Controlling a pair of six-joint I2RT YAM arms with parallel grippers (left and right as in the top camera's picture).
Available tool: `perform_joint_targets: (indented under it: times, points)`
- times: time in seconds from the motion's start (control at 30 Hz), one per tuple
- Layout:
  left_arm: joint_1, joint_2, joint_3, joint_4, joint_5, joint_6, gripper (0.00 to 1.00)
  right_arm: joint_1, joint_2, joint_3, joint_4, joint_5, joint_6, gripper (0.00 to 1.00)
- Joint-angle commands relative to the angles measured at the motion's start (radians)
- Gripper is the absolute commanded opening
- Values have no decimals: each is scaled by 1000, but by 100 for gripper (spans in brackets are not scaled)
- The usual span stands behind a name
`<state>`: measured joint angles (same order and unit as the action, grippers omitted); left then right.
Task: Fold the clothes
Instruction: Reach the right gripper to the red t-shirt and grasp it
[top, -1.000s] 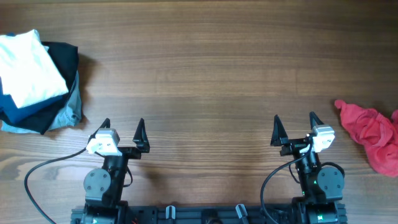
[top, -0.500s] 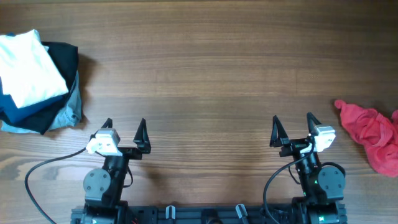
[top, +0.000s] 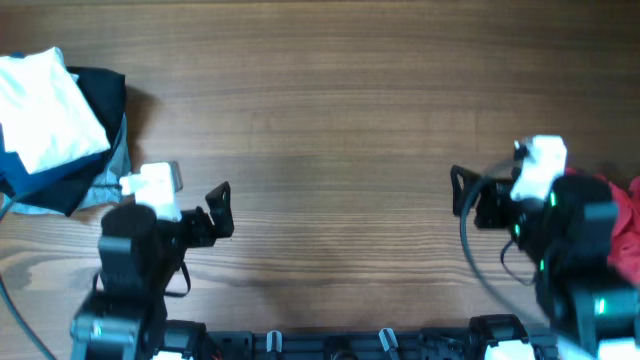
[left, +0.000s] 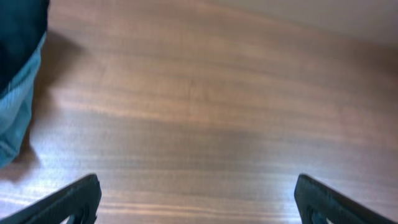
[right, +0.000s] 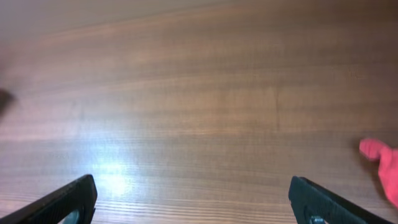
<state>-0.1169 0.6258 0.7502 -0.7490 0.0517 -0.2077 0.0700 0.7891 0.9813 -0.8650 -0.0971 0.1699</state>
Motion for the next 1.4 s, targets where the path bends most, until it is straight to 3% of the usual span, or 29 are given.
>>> perform_joint_targets:
  times: [0.0, 0.2, 0.47, 0.8, 0.83, 0.9, 1.0, 1.13, 1.2, 1.37]
  points:
    - [-6, 148, 137, -100, 12, -7, 100, 5, 163, 135, -27, -32, -15, 100]
    - [-6, 198, 165, -131, 11, -10, 100, -62, 395, 151, 14, 454, 94, 100]
    - [-6, 198, 165, -131, 11, -10, 100, -319, 777, 151, 151, 483, 64, 100]
    - [-6, 198, 165, -130, 11, -10, 100, -425, 1088, 151, 208, 505, 42, 96]
    - [-6, 198, 165, -130, 11, -10, 100, -429, 1102, 151, 211, 509, 43, 93]
    - [-6, 198, 165, -129, 11, -10, 100, -440, 1117, 151, 227, 509, 43, 75]
    - [-6, 198, 165, -127, 11, -10, 100, -461, 1120, 150, 249, 508, 44, 58]
    - [-6, 198, 165, -126, 11, -10, 100, -496, 1120, 150, 260, 508, 43, 29]
    - [-6, 198, 165, -126, 11, -10, 100, -507, 1120, 150, 263, 508, 42, 6]
    - [-6, 198, 165, -115, 11, -10, 100, -505, 1075, 192, 240, 348, -6, 4]
